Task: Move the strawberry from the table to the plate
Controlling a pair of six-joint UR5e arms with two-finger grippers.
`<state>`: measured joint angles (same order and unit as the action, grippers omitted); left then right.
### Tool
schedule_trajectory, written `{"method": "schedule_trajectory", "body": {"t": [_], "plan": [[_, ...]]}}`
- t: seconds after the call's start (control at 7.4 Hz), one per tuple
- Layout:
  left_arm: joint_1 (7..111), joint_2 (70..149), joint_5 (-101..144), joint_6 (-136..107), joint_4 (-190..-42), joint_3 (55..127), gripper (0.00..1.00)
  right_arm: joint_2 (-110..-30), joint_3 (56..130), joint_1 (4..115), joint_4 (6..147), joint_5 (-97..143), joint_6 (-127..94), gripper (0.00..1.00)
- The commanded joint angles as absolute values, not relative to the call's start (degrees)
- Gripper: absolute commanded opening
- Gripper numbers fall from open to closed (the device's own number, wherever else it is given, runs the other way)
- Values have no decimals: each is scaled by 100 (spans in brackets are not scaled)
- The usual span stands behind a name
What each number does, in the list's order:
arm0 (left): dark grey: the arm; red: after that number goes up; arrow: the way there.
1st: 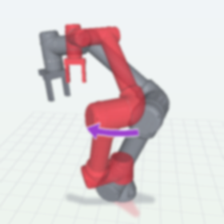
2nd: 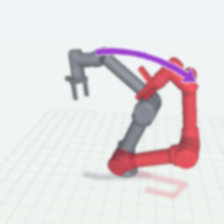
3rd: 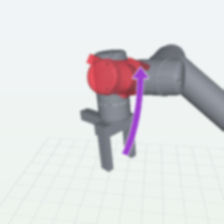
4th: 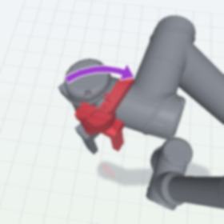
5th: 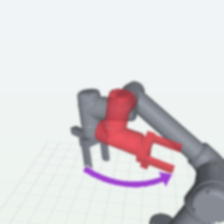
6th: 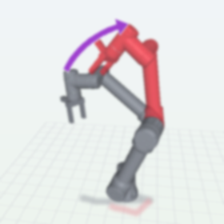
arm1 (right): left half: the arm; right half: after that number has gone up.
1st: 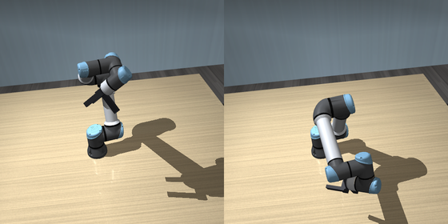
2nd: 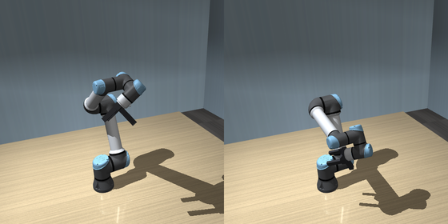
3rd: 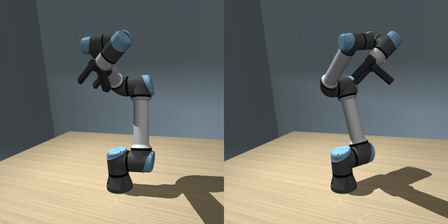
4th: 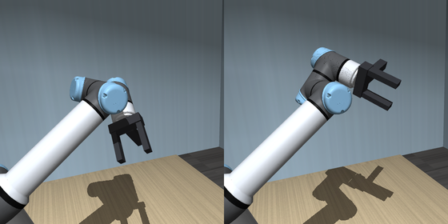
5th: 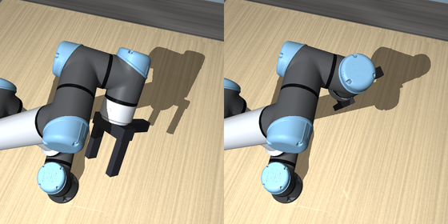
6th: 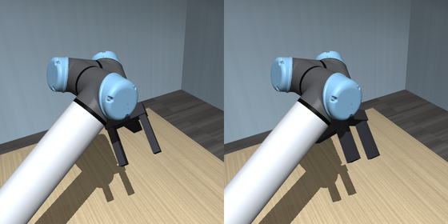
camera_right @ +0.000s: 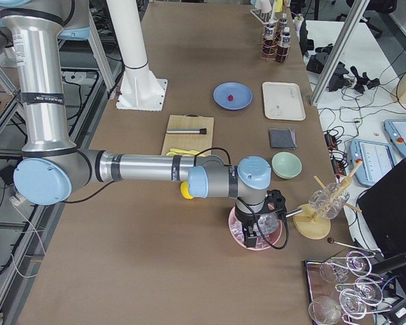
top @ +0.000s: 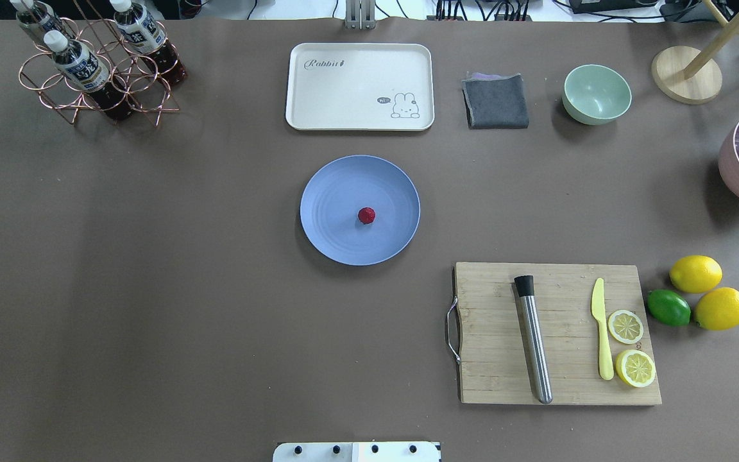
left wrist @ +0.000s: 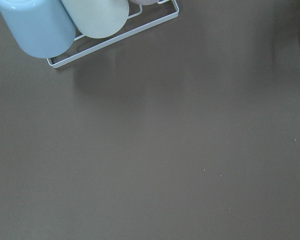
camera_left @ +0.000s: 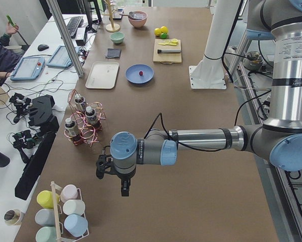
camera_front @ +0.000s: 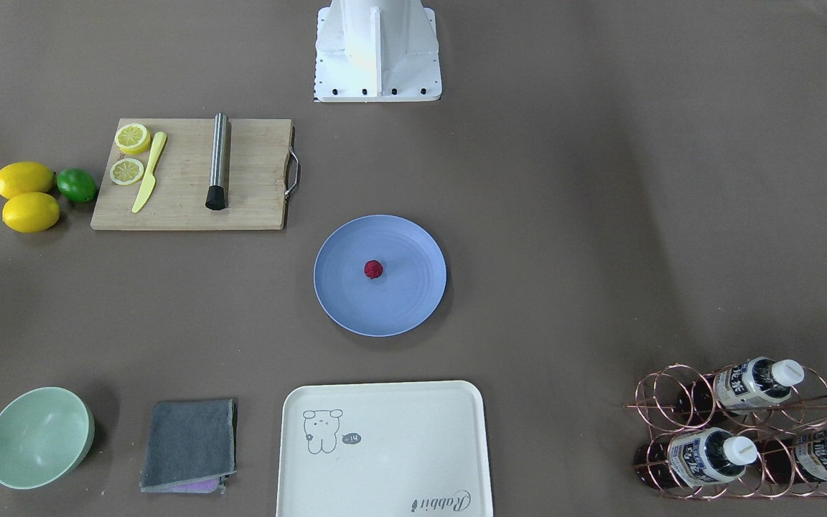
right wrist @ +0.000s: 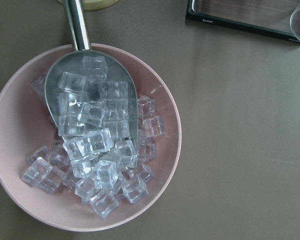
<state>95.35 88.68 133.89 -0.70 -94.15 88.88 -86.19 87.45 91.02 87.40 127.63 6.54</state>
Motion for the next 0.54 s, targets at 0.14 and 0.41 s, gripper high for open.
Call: {"method": "schedule_trajectory", "body": {"t": [0.14,0.41], "plan": [[9527,8859,13395,-132,-9378,8859,98,-8692,8736,9088,8702,12771,650,100],[9527,8851,13412,-123,-9413,8702,98,-8780,8745,9053,8657,12753,651,100]]}}
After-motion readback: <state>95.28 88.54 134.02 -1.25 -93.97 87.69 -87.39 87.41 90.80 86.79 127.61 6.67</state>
